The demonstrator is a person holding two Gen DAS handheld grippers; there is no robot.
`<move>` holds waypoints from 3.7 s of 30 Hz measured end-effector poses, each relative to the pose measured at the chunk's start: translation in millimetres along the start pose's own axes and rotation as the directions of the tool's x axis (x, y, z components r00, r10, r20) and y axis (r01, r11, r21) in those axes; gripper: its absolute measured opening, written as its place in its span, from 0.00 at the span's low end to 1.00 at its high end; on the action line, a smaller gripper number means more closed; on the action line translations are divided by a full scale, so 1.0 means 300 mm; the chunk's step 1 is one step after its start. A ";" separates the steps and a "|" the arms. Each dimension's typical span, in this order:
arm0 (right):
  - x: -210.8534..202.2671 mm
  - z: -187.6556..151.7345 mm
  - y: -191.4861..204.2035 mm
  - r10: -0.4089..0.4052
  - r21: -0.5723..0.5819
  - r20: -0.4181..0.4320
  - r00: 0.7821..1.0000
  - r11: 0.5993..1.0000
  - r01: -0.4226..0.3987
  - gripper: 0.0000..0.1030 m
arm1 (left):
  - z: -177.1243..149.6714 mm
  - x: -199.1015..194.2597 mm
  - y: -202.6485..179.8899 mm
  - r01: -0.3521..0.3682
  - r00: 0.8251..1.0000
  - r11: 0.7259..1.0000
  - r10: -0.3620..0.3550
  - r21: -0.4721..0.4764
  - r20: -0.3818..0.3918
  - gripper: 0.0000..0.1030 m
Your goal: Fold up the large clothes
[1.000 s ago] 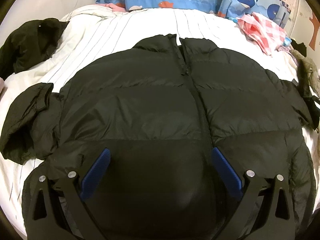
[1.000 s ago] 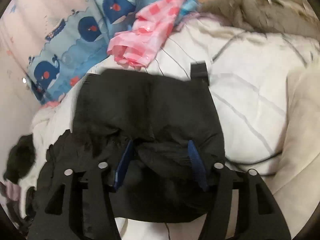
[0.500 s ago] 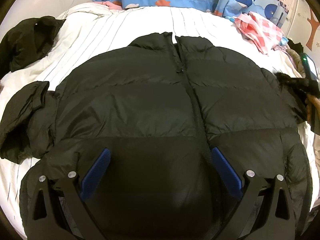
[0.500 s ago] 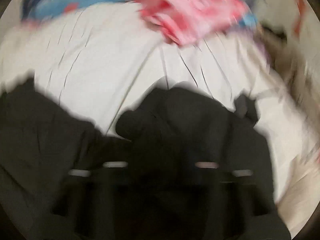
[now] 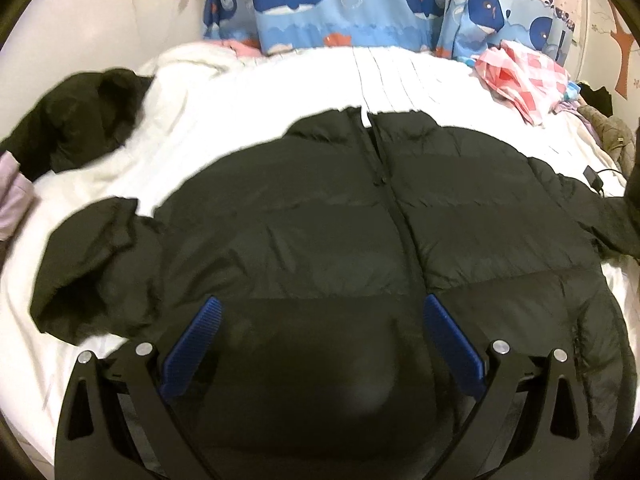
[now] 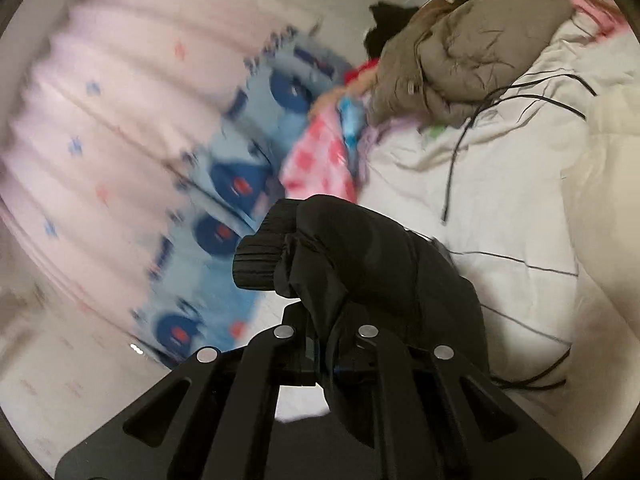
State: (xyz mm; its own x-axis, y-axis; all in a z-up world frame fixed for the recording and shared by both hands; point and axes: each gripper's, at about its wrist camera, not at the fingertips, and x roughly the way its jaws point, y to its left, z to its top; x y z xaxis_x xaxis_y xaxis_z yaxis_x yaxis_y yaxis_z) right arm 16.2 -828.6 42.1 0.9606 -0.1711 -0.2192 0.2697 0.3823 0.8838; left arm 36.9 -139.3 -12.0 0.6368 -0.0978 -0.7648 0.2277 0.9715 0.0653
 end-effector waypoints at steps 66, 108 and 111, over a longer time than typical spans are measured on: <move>0.240 -1.856 0.562 -0.156 -0.470 -0.745 0.649 0.813 -0.344 0.85 | -0.015 -0.133 0.507 -0.047 0.996 0.977 0.060 -0.208 0.061 0.94; 0.238 -1.748 0.328 -0.117 -0.288 -0.678 0.725 0.951 -0.115 0.85 | 0.045 0.280 0.839 -0.383 0.904 0.910 0.404 0.157 -0.139 0.49; 0.238 -1.757 0.334 -0.124 -0.300 -0.679 0.723 0.946 -0.120 0.85 | 0.045 0.284 0.918 -0.331 0.926 0.942 0.335 0.053 -0.176 0.18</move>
State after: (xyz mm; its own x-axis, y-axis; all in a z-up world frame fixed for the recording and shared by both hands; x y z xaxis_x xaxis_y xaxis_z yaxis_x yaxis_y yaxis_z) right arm 147.3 -323.9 -102.7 0.7073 0.4460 -0.5485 0.1598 0.6550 0.7385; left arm 164.0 117.0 -50.4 0.5358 0.2728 -0.7990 0.0428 0.9364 0.3484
